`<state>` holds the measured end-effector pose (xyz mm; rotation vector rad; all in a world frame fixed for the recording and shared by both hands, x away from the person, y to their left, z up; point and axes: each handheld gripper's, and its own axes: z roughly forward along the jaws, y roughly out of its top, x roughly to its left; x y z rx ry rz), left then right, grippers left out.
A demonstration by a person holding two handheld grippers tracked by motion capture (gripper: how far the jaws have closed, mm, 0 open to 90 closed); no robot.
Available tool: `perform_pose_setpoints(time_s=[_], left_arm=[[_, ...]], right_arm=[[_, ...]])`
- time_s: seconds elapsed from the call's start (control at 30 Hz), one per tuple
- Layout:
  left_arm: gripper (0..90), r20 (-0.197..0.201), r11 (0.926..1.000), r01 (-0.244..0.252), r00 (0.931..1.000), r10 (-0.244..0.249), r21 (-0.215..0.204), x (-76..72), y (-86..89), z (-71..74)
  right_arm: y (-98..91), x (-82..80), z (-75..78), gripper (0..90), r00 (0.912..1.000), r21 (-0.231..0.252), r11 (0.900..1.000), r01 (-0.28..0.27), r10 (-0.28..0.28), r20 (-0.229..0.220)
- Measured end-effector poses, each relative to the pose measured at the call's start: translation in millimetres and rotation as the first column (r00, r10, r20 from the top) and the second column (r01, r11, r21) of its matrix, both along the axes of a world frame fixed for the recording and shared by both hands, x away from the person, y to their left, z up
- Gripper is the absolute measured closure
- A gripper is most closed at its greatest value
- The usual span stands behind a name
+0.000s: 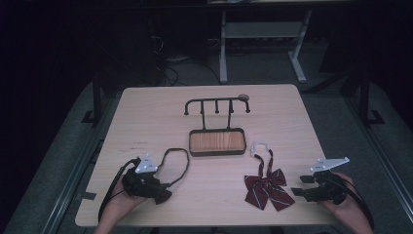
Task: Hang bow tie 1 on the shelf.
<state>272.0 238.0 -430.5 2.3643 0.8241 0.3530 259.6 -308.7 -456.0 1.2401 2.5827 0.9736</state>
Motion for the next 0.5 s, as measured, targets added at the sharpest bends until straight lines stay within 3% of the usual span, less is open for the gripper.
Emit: perform_pose_setpoints(time_s=[0.5], left_arm=[[31.7, 0.009, 1.0, 0.008, 0.9999, -0.008, 0.002, -1.8, 0.8, 0.8]], right_arm=[[13.7, 1.8, 8.7, 36.4, 0.9997, -0.015, 0.9996, -0.023, 0.023, 0.001]])
